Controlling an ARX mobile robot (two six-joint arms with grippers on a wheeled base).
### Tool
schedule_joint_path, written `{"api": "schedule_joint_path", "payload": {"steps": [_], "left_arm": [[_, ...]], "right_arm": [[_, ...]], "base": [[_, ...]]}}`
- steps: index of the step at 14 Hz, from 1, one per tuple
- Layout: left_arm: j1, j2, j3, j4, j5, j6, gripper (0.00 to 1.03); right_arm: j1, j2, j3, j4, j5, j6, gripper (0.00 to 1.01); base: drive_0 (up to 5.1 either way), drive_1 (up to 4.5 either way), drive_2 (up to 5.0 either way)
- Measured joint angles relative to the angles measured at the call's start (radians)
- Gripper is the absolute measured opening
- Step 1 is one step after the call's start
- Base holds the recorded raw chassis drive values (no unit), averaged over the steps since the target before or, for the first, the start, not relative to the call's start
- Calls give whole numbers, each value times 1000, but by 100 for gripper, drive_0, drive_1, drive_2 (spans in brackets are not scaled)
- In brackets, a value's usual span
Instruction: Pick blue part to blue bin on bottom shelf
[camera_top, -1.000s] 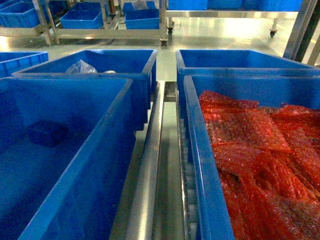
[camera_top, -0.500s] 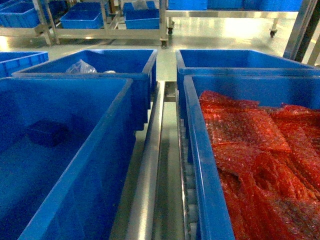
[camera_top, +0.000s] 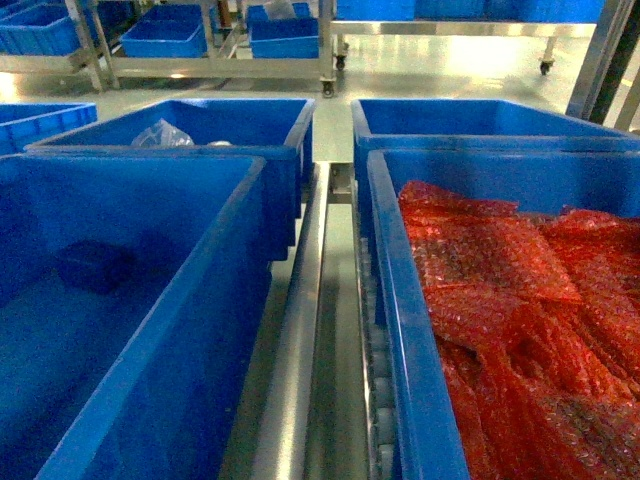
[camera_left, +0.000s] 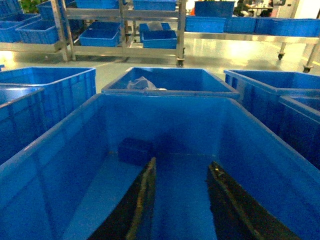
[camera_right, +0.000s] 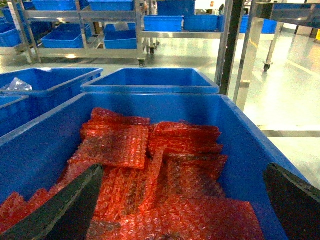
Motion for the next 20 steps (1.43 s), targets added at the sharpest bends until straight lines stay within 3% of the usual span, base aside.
{"api": "schedule_joint_path", "payload": {"steps": [5,6,20], "left_arm": [[0,0,0,0,0,0,94],[0,0,0,0,0,1,99],[0,0,0,0,0,1,98]], "right_arm": [[0,0,0,0,0,0,98],[0,0,0,0,0,0,98],[0,0,0,0,0,0,98]], "base": [[0,0,0],[0,0,0],[0,0,0]]}}
